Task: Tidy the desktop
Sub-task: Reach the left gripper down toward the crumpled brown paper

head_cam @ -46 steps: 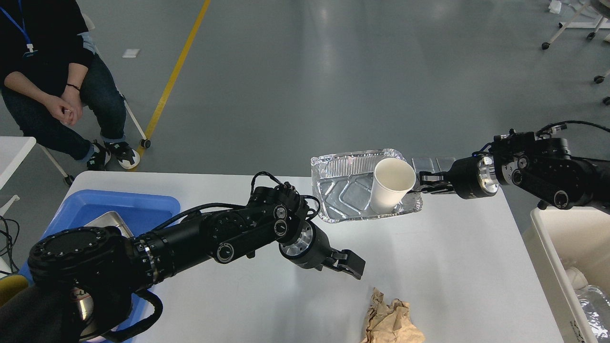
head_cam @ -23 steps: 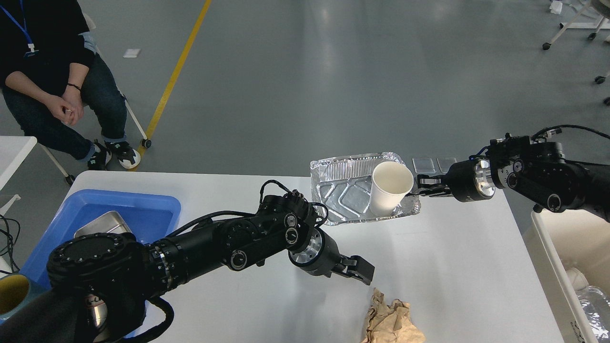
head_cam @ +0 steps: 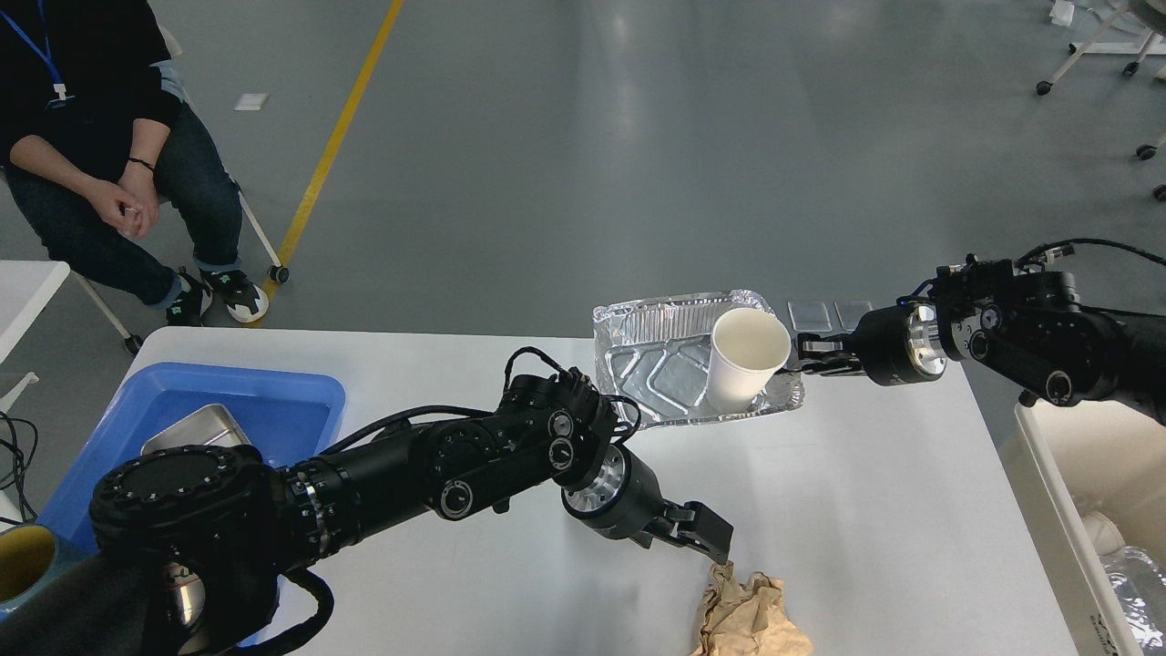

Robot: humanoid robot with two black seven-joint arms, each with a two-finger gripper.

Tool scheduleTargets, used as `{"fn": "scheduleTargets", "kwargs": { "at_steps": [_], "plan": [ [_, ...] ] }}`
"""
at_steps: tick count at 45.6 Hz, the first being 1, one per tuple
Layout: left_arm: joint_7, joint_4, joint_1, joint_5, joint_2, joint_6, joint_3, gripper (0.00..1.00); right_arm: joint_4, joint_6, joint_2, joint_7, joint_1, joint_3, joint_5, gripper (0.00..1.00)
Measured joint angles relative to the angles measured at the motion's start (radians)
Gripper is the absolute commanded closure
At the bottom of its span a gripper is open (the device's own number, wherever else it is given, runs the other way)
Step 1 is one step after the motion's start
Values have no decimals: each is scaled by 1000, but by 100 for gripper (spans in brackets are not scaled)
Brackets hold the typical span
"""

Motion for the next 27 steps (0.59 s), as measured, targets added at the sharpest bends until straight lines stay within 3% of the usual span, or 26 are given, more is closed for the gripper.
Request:
{"fn": "scheduleTargets", "kwargs": {
  "at_steps": [27],
  "plan": [
    [15, 13, 30, 9, -1, 21, 90, 3, 2, -19, -7, 1, 0, 2, 5, 100]
  ]
}}
